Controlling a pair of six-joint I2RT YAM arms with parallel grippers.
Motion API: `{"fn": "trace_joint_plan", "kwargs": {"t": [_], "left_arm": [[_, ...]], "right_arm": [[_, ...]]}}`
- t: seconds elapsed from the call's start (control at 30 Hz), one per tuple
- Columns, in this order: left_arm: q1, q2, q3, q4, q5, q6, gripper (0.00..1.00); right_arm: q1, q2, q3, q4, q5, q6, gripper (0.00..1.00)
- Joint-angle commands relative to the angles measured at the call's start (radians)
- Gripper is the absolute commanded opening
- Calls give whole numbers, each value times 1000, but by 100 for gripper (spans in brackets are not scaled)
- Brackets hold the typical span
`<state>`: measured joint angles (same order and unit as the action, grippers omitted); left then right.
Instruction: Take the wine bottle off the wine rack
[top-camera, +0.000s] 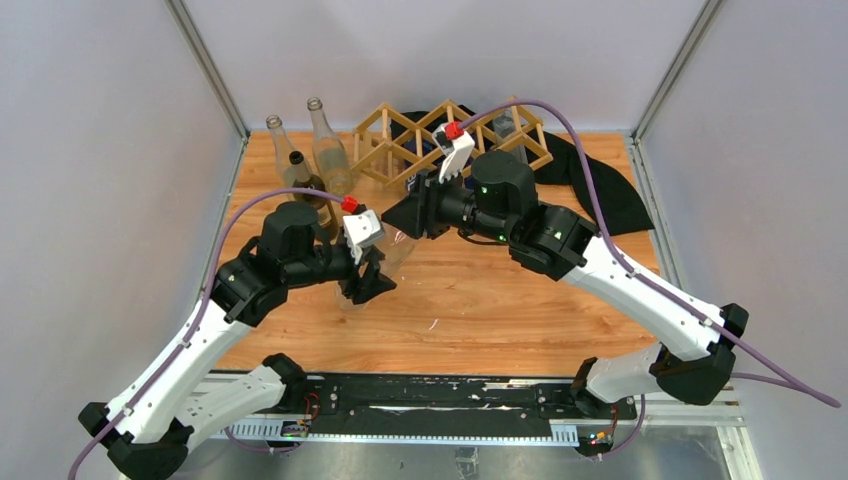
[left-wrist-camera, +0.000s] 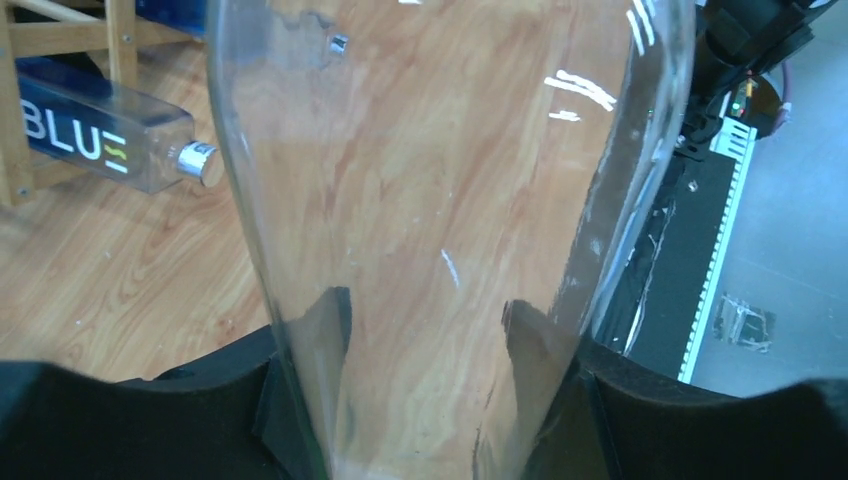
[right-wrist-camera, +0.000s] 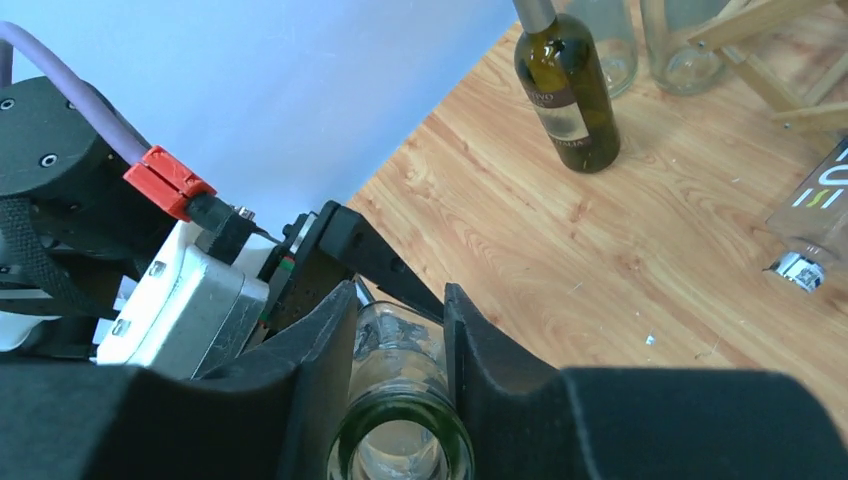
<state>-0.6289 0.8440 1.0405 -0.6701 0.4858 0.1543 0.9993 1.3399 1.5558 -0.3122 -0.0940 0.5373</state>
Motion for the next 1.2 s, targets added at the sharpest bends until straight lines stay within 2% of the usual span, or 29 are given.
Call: {"fn": "trace_joint_plan", "kwargs": {"t": [0.0,0.03,0.07,0.17,0.27,0.43,0.57,0.7,0.83,1.17], "left_arm": [[0,7,76,21,-46,-28,69],[0,18,86,4,-60,-29,87],[1,30,99,-29,-71,-21,99],[20,63,144,-99,-76,5,100],[116,86,186,-147,17,2,100],[308,173,310,-291,161,67,100],[510,245,395,-361,249,106,100],[662,297,464,-379,248,118,100],[775,350,481,-351,323,42,100],[943,397,569,-347,262,35,100]], "right_arm": [[13,17,36,-69,81,-57,2],[13,22,51,-82,90,-67,0],[14,29,63,-95,93,-84,0],[13,51,91,-130,149,-124,0],[11,85,119,-157,173,-157,0],[11,157,183,-187,200,-215,0],[12,241,284,-210,214,-269,0],[12,356,401,-224,222,-314,0],[12,480,529,-229,223,-345,0],[5,742,809,-222,251,-436,0]]}}
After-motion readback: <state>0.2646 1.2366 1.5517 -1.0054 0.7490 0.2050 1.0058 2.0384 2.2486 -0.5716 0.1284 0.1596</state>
